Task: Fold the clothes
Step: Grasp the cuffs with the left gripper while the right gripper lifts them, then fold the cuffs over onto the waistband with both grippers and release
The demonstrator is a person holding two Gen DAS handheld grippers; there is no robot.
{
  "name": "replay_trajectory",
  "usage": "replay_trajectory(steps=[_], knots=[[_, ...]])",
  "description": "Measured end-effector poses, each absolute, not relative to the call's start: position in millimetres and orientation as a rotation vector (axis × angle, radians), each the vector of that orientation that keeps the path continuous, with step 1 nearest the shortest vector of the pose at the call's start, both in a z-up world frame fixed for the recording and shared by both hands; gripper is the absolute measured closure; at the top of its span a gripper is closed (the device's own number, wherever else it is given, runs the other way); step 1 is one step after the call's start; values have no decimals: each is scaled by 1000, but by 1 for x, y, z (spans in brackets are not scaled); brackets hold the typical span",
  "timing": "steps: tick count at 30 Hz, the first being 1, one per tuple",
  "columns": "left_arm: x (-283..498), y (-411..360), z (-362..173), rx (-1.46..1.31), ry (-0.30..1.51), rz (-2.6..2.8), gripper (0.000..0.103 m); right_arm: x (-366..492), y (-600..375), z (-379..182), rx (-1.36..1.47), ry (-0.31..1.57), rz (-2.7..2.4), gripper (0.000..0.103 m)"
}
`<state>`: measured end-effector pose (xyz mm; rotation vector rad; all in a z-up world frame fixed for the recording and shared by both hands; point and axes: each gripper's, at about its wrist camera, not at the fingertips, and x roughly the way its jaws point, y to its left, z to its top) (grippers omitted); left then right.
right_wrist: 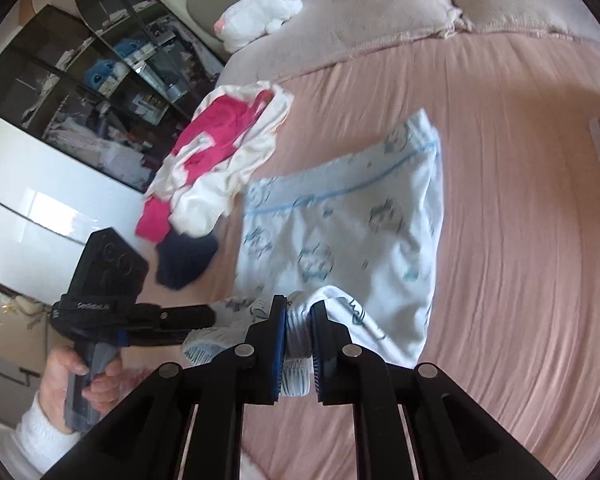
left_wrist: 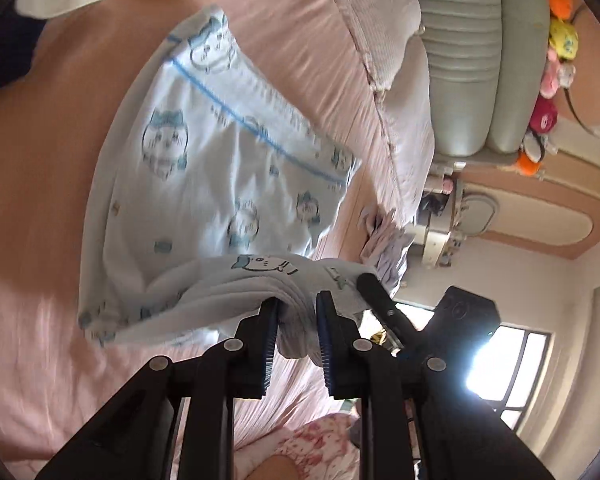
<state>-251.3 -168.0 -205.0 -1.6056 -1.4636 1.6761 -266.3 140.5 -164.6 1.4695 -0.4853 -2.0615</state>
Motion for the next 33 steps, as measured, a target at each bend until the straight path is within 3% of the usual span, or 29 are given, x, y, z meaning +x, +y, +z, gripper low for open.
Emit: replay_trajectory(steps=[7, 11, 13, 15, 17, 18, 20, 24, 26, 28, 29, 33], knots=[[-340, -180, -228, -1679, -1436, 1716, 83, -365, 132, -204, 1496, -650, -2104, 90], [-353, -177, -214, -1660, -1282, 1702, 71, -384, 151, -212, 1502, -755, -2107, 40], [-345, -175, -184, -1646, -1023, 1875, 67, -382, 169, -206, 1452, -788, -2147, 40], [-334, -164, -149, -1604, -690, 2115, 66, -369, 182, -186, 1365, -691, -2258, 40], [-322, -139, -137, -1577, -406, 2133, 66, -350, 170, -164, 1283, -353, -2326, 42], [-316, -122, -138, -1570, -287, 2082, 66, -340, 157, -160, 1265, -134, -2341, 56], [-307, -89, -141, -1554, -76, 1982, 66, -323, 127, -164, 1270, 234, -2324, 67], [-335, -67, -173, -1638, -54, 2064, 66, -323, 90, -192, 1327, 336, -2228, 67], [-353, -81, -174, -1662, -221, 2147, 66, -332, 77, -207, 1362, 351, -2226, 67], [-361, -106, -171, -1660, -545, 2141, 66, -341, 80, -209, 1361, 398, -2399, 70], [-356, -113, -166, -1623, -609, 2134, 66, -342, 87, -204, 1351, 381, -2510, 70], [-317, -78, -148, -1495, 18, 2197, 66, -324, 107, -181, 1229, 189, -2484, 67]])
